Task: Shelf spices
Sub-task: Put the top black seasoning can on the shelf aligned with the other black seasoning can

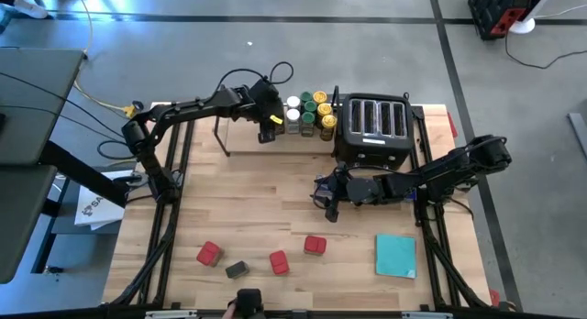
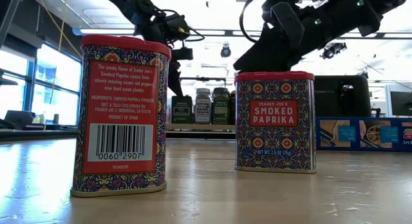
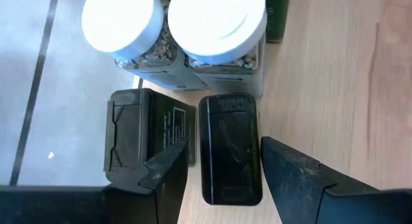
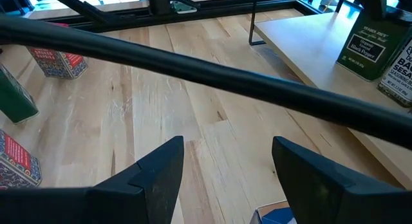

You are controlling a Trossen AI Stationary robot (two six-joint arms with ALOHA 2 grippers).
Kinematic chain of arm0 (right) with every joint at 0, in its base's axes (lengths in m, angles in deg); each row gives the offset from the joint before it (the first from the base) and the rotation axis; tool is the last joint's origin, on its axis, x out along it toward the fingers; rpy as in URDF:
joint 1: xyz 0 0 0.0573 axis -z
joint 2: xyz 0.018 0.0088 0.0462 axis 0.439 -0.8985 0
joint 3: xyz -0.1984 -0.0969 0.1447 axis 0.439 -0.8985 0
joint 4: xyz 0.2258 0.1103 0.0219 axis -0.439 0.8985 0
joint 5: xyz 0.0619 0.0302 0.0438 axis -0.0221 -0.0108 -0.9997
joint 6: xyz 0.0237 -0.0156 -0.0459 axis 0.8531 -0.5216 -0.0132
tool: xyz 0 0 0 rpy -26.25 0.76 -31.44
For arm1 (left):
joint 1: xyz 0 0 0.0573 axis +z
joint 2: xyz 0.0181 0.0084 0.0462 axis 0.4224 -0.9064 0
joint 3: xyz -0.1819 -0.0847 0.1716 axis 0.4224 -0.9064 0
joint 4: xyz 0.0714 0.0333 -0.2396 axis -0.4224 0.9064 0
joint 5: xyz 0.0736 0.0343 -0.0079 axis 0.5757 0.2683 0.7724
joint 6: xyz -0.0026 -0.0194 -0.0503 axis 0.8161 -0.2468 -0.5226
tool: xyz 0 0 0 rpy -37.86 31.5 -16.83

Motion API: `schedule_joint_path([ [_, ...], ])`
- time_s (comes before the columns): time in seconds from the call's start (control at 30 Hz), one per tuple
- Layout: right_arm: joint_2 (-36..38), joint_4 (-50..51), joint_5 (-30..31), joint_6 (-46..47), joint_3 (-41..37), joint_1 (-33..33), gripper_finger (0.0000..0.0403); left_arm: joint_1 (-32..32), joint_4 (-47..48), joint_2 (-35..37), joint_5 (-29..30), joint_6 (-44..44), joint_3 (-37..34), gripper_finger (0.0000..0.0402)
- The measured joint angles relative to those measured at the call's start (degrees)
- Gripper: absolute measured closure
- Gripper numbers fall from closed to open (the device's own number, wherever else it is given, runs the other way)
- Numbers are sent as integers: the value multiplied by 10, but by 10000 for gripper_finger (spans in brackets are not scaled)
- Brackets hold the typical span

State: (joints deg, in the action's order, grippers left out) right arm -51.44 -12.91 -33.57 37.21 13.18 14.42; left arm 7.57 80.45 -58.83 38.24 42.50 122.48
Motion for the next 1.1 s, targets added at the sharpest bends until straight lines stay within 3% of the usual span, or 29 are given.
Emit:
schedule_joint_path([
  [0.23, 0, 3, 0, 1, 0, 0, 172, -14, 33, 46, 31, -9, 0, 208],
  [0.43, 0, 3, 0, 9, 0, 0, 172, -41, 84, 66, -11, -57, -7, 238],
  [0.57, 0, 4, 0, 9, 0, 0, 172, -61, 24, 54, -12, -75, -54, 294],
  [0.8, 0, 7, 0, 9, 0, 0, 172, -60, -92, 51, 48, -91, -125, 386],
  [1.1, 0, 8, 0, 9, 0, 0, 172, -35, -184, 51, 64, -91, -164, 400],
])
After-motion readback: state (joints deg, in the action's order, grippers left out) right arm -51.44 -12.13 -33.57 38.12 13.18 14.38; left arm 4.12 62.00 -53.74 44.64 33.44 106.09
